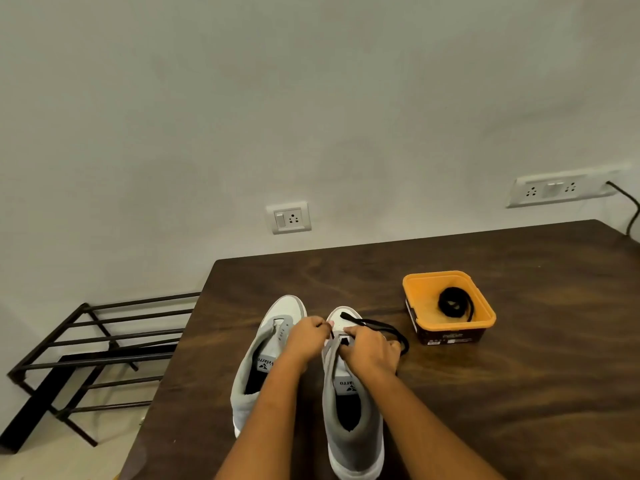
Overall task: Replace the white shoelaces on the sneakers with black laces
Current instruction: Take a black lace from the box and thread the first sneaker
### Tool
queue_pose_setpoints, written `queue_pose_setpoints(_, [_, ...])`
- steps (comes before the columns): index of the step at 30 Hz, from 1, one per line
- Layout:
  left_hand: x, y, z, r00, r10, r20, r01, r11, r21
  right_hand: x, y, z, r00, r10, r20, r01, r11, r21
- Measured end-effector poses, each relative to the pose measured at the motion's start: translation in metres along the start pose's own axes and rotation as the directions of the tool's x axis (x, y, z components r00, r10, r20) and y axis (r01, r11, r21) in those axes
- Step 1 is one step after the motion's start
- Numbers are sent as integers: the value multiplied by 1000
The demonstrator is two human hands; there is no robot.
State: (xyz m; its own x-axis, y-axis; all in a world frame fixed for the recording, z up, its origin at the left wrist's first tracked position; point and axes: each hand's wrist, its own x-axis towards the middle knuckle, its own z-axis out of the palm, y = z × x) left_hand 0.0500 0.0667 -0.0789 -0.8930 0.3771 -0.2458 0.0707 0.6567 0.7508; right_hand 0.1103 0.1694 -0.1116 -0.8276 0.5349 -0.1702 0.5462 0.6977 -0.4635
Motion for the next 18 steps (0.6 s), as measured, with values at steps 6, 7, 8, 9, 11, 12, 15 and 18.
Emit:
queue_pose_setpoints(6, [-11, 8, -28, 984, -174, -42, 34, 411, -911, -1, -1, 3, 1000, 14, 5, -14, 1000, -9])
queue_pose_setpoints(7, [-14, 7, -28, 984, -173, -31, 51, 450, -891, -1, -1, 2, 1000, 18, 12, -18, 1000, -5])
queue_pose_setpoints(8, [-16, 6, -28, 983, -181, -23, 77, 526, -847, -1, -1, 1, 1000, 22, 15, -22, 1000, 5])
queue_pose_setpoints(9, [-17, 5, -28, 981, -194, -21, 106, 623, -775, 0, 0, 0, 999, 24, 23, -24, 999, 24])
queue_pose_setpoints(11, [-20, 5, -37, 980, -196, -34, 150, 839, -523, 1, 6, -2, 999, 15, 49, -21, 992, 126])
queue_pose_setpoints(12, [-22, 5, -43, 983, -181, -22, 163, 928, -335, 1, 10, -2, 998, 5, 59, -17, 978, 207])
queue_pose_setpoints(15, [-31, 6, -54, 949, -261, 176, 230, 957, 176, 1, 27, 3, 999, -30, 23, 20, 934, 356])
queue_pose_setpoints(18, [-31, 0, -41, 926, -346, 149, 230, 833, 502, -3, 44, 8, 998, -42, -38, 52, 942, 331])
